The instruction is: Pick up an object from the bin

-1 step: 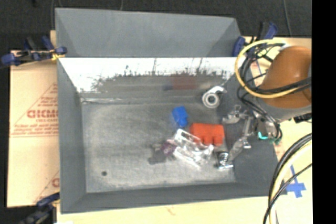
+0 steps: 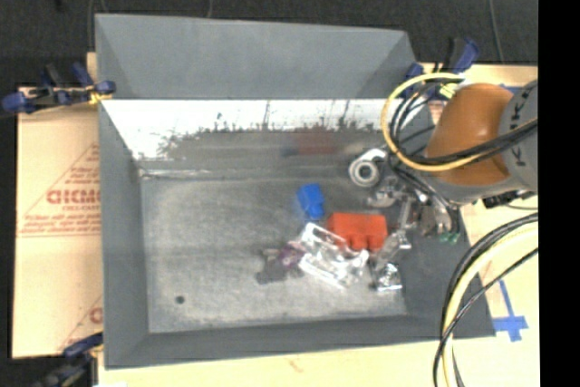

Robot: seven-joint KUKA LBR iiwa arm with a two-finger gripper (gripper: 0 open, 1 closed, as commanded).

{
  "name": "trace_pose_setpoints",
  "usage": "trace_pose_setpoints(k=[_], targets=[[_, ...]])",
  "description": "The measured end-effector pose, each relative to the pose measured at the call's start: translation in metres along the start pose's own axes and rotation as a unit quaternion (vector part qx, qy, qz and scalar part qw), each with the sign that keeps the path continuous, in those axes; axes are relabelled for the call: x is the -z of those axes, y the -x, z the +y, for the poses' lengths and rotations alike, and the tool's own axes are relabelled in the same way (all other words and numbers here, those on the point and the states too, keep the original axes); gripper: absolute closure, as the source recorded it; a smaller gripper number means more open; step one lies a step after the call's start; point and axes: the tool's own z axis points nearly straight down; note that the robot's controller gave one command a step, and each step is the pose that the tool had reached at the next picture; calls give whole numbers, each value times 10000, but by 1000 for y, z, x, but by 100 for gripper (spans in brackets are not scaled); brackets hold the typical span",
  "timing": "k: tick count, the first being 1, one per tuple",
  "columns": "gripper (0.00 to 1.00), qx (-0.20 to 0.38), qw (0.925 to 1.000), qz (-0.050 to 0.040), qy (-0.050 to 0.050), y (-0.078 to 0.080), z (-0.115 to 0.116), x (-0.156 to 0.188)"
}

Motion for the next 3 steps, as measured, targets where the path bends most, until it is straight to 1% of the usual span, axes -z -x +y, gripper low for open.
trace_pose_setpoints(k=[1,2,3], targets=[[0,-714,9974,38,17,9,13,19],[0,-1117,9937,41,14,28,11,23],[0,-1412,9900,35,10,31,13,-9]])
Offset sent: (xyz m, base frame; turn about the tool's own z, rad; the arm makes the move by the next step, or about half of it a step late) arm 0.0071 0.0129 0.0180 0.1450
